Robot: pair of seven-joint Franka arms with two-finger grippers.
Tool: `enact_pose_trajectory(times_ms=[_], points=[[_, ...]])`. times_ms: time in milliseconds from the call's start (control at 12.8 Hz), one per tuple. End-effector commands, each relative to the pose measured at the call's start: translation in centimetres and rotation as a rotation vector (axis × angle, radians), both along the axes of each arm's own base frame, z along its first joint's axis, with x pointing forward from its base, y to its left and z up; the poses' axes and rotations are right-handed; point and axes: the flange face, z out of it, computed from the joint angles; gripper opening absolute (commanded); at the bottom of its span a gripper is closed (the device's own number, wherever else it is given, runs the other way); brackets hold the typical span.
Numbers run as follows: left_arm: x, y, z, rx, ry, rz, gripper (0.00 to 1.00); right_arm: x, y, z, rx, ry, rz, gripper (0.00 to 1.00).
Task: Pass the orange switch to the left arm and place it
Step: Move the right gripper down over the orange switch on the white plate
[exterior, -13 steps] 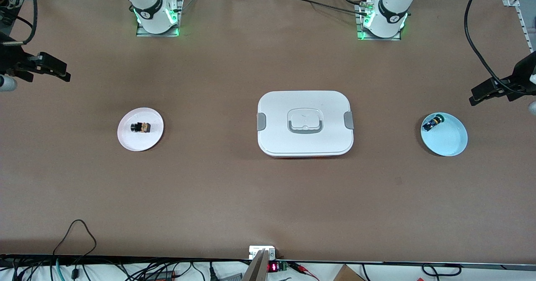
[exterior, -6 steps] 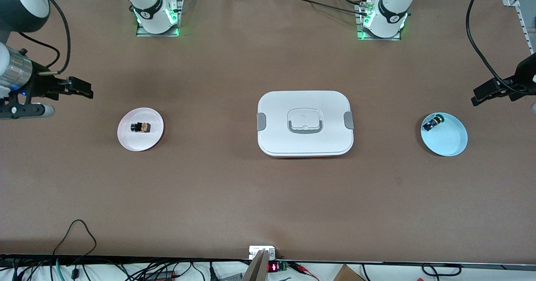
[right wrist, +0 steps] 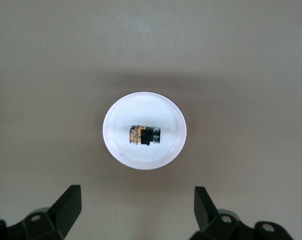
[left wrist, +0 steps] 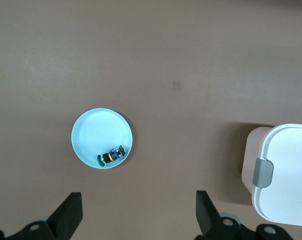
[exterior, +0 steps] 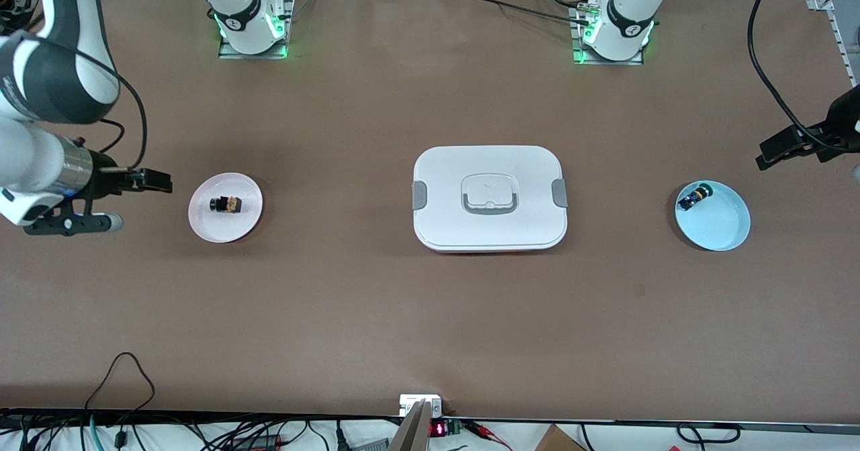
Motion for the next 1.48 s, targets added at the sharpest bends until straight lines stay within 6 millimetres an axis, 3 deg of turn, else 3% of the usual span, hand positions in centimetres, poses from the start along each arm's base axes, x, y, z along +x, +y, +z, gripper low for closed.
enact_pose_trajectory(times_ms=[0,469,703,1094,1406], points=[[0.3,0.3,0.5,-0.004,-0.010,0.011,1.00,0.5,0.5,-1.8,0.000,-0.006,0.000,1.00],[0.6,0.8,-0.2,-0.002,-0.001,0.020,1.00,-1.1,0.3,-6.8,0.000,-0.019,-0.001,1.00],[0.8,1.3,0.4,0.001,-0.027,0.029,1.00,-1.9,0.6,-8.9,0.004,-0.037,0.002,1.00],[0.7,2.1,0.4,0.003,-0.027,0.036,1.00,-3.1,0.7,-14.3,0.012,-0.095,0.008,1.00],[0.8,2.7,0.2,0.002,-0.025,0.046,1.00,-5.6,0.4,-18.5,0.012,-0.115,-0.005,1.00]])
